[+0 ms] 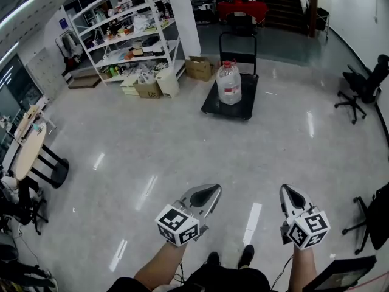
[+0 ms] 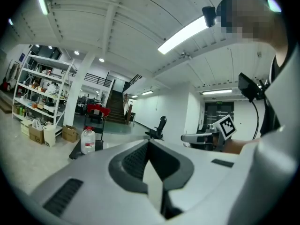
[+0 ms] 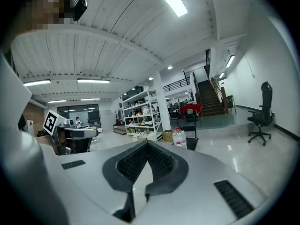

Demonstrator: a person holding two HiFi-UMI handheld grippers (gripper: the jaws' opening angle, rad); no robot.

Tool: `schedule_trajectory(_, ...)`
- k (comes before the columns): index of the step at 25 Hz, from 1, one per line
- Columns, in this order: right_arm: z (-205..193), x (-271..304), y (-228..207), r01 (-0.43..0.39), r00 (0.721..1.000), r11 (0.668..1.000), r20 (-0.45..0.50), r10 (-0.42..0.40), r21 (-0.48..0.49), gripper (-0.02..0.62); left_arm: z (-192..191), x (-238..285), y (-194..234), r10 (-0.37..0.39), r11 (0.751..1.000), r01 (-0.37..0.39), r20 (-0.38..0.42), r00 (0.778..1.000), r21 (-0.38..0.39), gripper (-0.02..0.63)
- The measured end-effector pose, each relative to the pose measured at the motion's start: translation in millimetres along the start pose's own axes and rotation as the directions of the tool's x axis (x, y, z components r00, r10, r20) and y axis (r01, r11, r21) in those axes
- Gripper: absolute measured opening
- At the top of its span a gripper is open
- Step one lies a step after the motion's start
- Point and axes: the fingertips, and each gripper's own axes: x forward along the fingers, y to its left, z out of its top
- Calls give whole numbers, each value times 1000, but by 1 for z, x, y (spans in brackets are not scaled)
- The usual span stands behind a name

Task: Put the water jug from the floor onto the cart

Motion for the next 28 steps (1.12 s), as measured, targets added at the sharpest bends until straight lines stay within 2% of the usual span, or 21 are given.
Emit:
schedule_trajectory(4, -1, -7, 23, 36, 999, 999, -6, -36, 0, 3, 1, -15, 1, -38, 999, 38, 8, 999, -10, 2)
schedule_trajectory(12, 19, -20, 52, -12, 1000, 999, 12, 12, -33, 3, 25, -31, -18, -31, 1000, 31, 45, 998, -4, 2)
schedule_trajectory(19, 29, -36, 39, -19, 999, 999, 33, 20, -42, 3, 35, -22, -45, -47, 999, 46, 67, 997, 17, 2)
schedule_trajectory(28, 33, -35, 42, -30, 999, 998, 38, 32, -54, 3, 40, -27, -47, -29, 999, 27, 78, 997, 18, 2)
